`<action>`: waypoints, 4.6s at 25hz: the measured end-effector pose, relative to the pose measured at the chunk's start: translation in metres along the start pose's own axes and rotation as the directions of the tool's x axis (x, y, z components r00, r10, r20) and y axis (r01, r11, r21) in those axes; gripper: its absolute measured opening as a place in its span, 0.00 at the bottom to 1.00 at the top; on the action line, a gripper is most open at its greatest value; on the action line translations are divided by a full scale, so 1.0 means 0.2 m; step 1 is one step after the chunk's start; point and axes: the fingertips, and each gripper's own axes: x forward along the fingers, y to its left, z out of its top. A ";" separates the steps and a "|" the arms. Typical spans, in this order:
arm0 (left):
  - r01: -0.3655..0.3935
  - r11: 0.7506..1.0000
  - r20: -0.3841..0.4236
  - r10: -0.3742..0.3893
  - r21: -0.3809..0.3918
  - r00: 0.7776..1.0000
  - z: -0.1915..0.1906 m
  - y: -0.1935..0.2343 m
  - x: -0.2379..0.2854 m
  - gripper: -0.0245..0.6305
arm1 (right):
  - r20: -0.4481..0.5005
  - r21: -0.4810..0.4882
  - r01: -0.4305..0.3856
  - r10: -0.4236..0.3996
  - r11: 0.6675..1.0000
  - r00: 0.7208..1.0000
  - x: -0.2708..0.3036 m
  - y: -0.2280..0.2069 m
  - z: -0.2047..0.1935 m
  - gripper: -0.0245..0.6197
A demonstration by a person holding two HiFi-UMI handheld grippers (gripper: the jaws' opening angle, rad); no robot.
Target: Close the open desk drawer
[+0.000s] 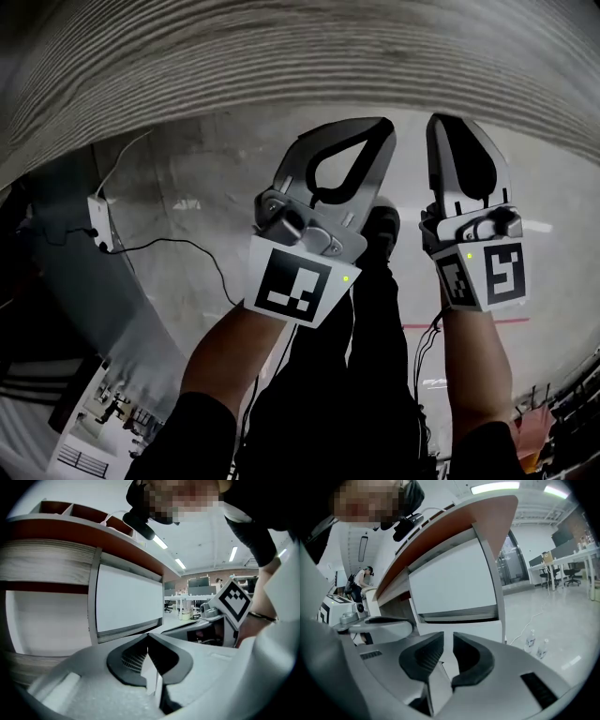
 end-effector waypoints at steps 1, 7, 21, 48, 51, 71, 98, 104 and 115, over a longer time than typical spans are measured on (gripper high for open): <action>-0.006 1.000 0.008 0.006 0.010 1.000 0.01 0.00 0.01 0.05 | -0.001 -0.012 0.022 -0.022 1.000 1.000 0.01 -0.01 -0.01 0.17; -0.073 0.997 0.034 0.072 0.014 0.997 0.00 0.04 0.00 0.05 | -0.012 0.001 0.058 -0.058 0.998 0.998 0.09 -0.03 -0.08 0.40; -0.071 0.997 0.036 0.072 -0.010 0.997 -0.06 0.08 0.02 0.05 | 0.033 -0.059 0.051 -0.049 0.997 0.998 0.20 0.01 -0.07 0.53; -0.089 0.996 0.020 0.089 0.013 0.996 -0.10 0.07 -0.06 0.05 | 0.076 -0.195 0.026 -0.011 0.980 0.997 0.25 0.04 -0.09 0.57; -0.096 0.995 0.017 0.096 0.019 0.995 -0.10 0.06 -0.06 0.05 | 0.082 -0.201 0.015 0.001 0.979 0.997 0.24 0.03 -0.07 0.57; -0.166 0.986 0.024 0.167 -0.033 0.986 0.06 0.10 -0.13 0.05 | 0.006 -0.114 -0.142 0.144 0.983 0.990 0.23 0.15 -0.02 0.57; -0.075 0.990 0.004 0.076 -0.124 0.997 1.78 -0.39 -1.57 0.05 | -0.049 -0.114 -0.368 0.364 0.923 0.930 -1.47 1.46 1.51 0.06; -0.134 0.987 0.003 0.135 -0.092 0.991 2.04 -0.73 -1.89 0.05 | 0.027 -0.118 -0.375 0.380 0.920 0.924 -2.01 1.61 1.70 0.06; -0.083 0.996 0.099 0.080 0.027 0.992 2.46 -1.45 -2.10 0.05 | 0.169 -0.167 -0.284 0.312 0.944 0.935 -2.74 1.59 1.84 0.06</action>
